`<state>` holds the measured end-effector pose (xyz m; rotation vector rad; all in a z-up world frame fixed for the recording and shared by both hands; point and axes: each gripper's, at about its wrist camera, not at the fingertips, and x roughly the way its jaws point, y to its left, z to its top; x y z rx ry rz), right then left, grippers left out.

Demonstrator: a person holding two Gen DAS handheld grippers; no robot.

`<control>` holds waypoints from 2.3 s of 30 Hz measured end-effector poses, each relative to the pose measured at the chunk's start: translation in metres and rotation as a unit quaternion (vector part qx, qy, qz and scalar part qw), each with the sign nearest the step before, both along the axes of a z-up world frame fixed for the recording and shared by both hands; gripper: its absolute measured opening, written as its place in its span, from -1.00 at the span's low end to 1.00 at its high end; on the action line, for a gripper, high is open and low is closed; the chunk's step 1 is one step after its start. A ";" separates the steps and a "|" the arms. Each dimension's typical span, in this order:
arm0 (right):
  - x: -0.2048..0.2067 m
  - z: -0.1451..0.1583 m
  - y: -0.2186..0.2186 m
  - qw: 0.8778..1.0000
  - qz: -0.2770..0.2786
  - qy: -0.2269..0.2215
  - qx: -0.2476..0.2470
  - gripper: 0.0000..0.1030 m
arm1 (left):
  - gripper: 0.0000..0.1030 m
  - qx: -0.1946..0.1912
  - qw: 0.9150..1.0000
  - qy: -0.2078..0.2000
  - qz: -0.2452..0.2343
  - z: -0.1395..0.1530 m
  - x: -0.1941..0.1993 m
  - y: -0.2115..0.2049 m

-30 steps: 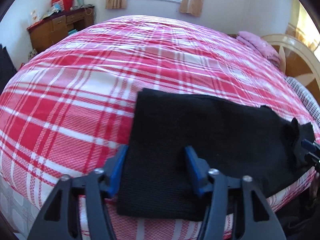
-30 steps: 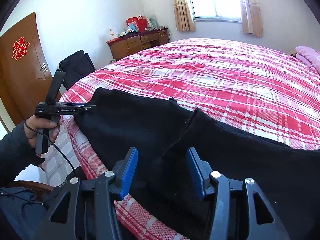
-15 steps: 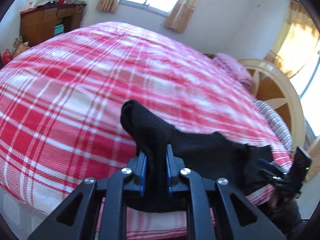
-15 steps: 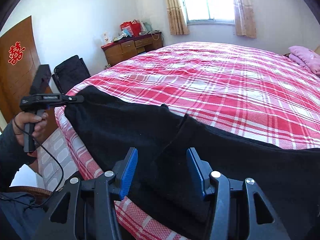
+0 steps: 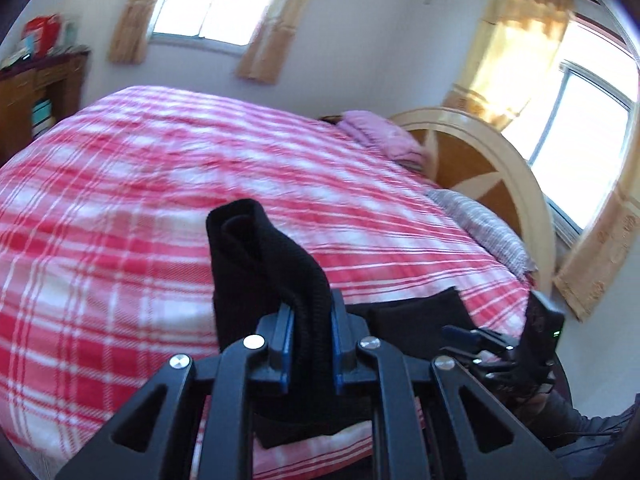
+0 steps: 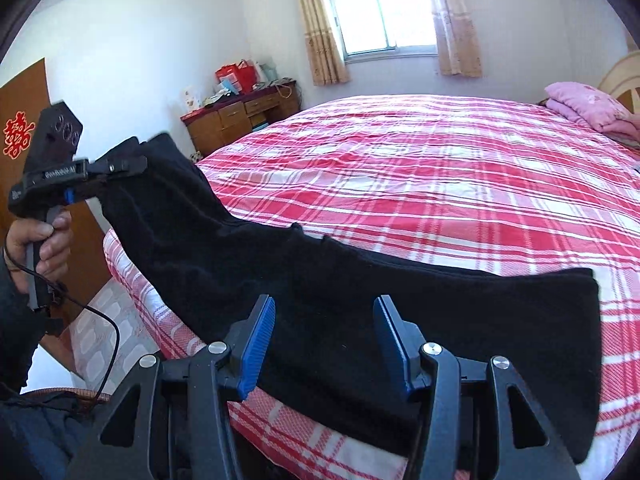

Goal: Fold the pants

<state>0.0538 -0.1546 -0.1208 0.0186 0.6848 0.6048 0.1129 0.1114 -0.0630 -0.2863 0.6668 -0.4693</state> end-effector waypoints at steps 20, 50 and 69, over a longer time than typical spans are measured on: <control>-0.002 0.006 -0.158 0.973 -0.215 0.011 0.085 0.12 | -0.70 0.091 0.971 0.015 -0.218 0.006 0.042 -0.234; -0.025 0.019 -0.062 0.989 -0.120 -0.034 -0.075 0.12 | 0.81 0.132 0.988 0.033 -0.067 -0.064 0.035 -0.159; -0.023 -0.020 -0.121 0.974 -0.192 0.078 -0.092 -0.73 | 1.00 0.142 0.987 0.075 -0.016 -0.113 0.062 -0.156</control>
